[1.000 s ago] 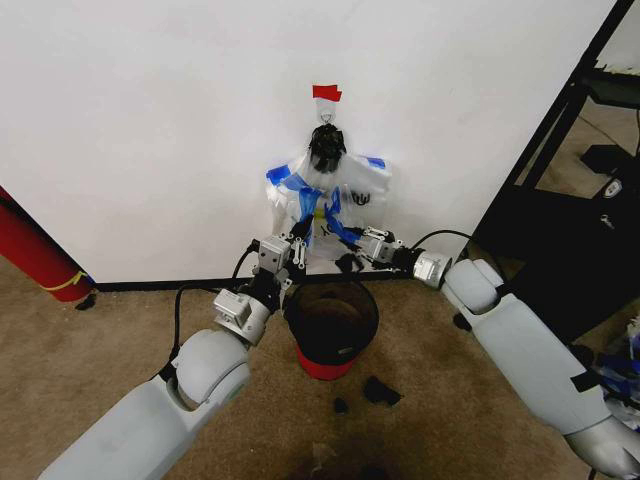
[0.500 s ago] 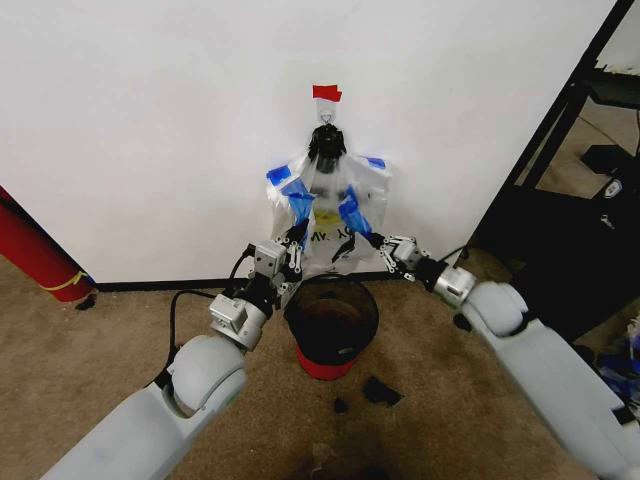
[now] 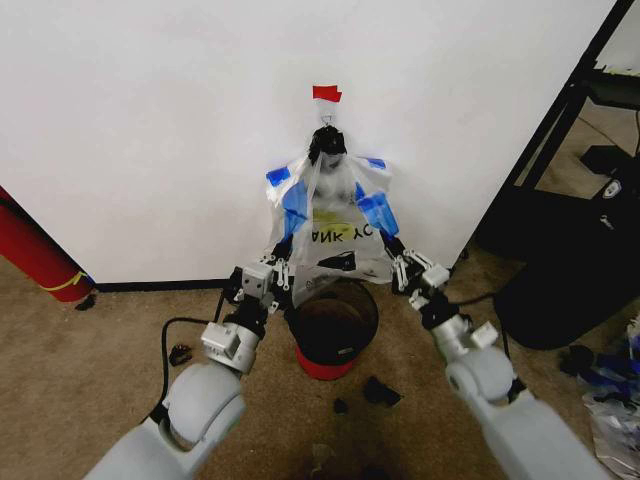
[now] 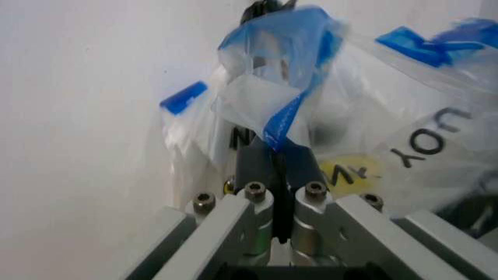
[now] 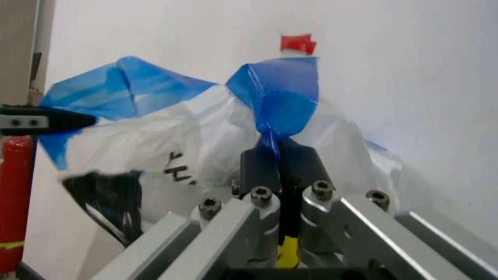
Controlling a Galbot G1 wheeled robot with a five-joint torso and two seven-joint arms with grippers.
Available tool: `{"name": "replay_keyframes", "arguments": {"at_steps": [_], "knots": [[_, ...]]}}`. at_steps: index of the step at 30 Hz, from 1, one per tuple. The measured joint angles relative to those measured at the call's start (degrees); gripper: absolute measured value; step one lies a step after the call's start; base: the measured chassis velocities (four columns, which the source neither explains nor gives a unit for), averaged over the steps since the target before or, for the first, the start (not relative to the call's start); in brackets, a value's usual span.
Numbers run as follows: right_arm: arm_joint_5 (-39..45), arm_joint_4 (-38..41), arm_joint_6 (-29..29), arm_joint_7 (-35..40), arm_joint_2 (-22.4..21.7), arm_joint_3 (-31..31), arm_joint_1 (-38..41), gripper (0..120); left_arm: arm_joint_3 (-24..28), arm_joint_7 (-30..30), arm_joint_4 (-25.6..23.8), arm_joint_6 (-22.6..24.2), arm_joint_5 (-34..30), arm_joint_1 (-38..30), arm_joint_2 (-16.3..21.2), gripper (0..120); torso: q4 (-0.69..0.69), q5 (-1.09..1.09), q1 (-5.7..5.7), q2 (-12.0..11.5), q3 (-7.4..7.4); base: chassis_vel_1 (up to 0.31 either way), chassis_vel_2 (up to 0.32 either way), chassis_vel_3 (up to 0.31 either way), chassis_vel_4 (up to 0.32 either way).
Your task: Pick up the garbage bag from the wall and place it over the trash bin.
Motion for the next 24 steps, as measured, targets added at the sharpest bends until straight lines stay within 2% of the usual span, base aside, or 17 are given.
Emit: {"name": "replay_keyframes", "arguments": {"at_steps": [8,16,24], "knots": [[-13.13,0.76,6.18,1.8,2.12,3.12,-7.09,0,-0.87,-1.19,-0.56,-0.88,3.1,4.25,-2.89,0,-0.01,0.0,0.01,0.0,0.0,0.0,0.0,0.0,0.0],[-16.08,1.56,10.7,1.68,2.98,6.56,-12.61,0,-1.66,-3.44,-0.19,-1.45,4.88,7.23,-5.49,0,-0.01,0.01,0.01,0.0,0.01,0.0,0.0,0.0,0.0],[-15.51,2.35,14.17,2.11,3.59,7.95,-14.3,0,-2.0,-3.58,-0.37,-3.49,5.6,9.07,-7.01,0,-0.01,0.01,0.01,0.0,0.01,0.0,0.0,0.0,0.0]]}}
